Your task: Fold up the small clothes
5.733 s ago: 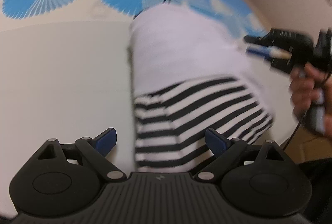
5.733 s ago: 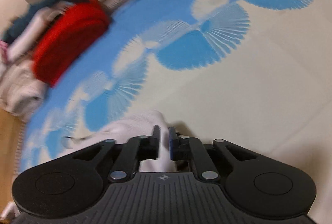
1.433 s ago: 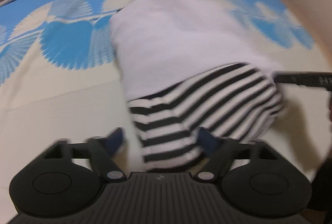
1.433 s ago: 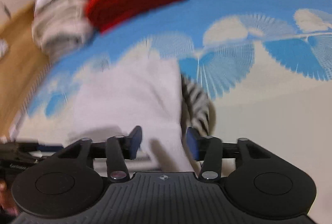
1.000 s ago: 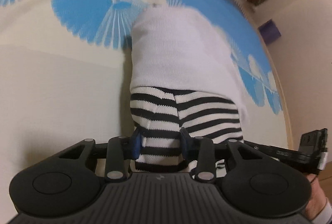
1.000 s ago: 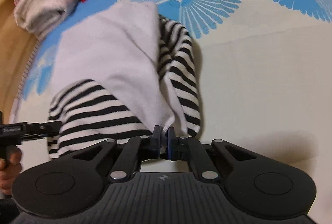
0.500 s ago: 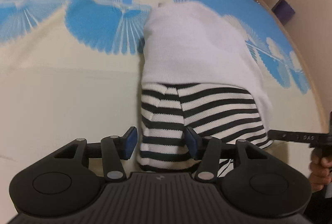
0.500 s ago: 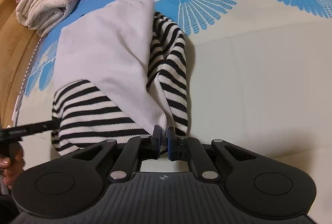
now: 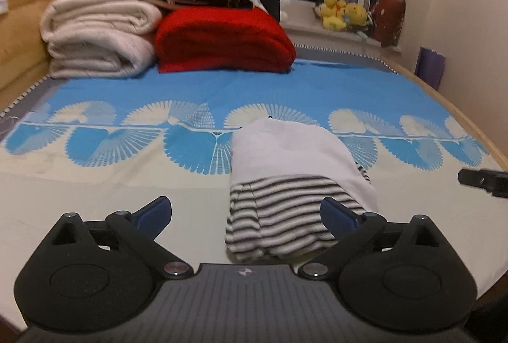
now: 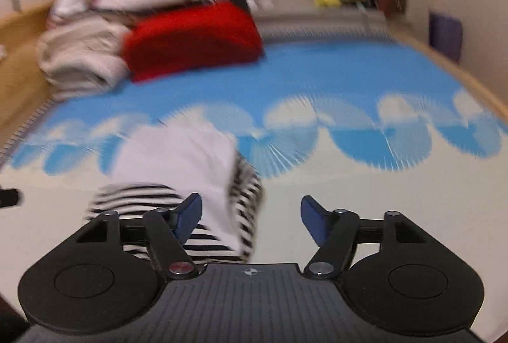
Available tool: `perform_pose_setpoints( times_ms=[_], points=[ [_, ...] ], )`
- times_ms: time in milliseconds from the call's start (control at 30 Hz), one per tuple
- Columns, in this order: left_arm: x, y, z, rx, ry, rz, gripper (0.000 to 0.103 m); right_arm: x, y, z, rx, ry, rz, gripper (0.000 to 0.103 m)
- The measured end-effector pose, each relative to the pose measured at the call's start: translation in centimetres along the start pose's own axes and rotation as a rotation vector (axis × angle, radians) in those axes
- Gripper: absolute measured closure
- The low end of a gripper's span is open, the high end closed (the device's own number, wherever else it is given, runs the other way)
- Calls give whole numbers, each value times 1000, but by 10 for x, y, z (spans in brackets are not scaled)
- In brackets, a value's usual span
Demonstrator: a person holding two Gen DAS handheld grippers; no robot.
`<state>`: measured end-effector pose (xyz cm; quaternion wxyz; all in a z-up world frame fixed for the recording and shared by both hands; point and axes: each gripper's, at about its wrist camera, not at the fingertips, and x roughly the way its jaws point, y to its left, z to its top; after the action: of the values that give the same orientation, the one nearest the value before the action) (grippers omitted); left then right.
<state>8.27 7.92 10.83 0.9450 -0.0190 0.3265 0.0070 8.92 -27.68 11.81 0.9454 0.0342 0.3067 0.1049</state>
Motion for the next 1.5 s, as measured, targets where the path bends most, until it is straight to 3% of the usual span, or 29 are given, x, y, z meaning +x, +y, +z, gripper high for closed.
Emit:
perform_pose_setpoints(
  times_ms=[67, 167, 300, 500, 667, 1500],
  points=[
    [-19, -11, -17, -5, -11, 3, 2, -22, 8, -13, 2, -29, 14, 23],
    [-21, -23, -42, -14, -1, 14, 1, -33, 16, -41, 15, -18, 8, 22],
    [0, -30, -61, -47, 127, 6, 1, -20, 23, -68, 35, 80, -14, 23],
    [19, -41, -60, -4, 128, 62, 1, -6, 41, -70, -32, 76, -13, 23],
    [29, -43, -62, -40, 168, 50, 1, 0, 48, -69, -26, 69, -4, 22],
    [39, -51, -63, -43, 180, 55, 1, 13, 77, -69, -110, 74, 46, 20]
  ],
)
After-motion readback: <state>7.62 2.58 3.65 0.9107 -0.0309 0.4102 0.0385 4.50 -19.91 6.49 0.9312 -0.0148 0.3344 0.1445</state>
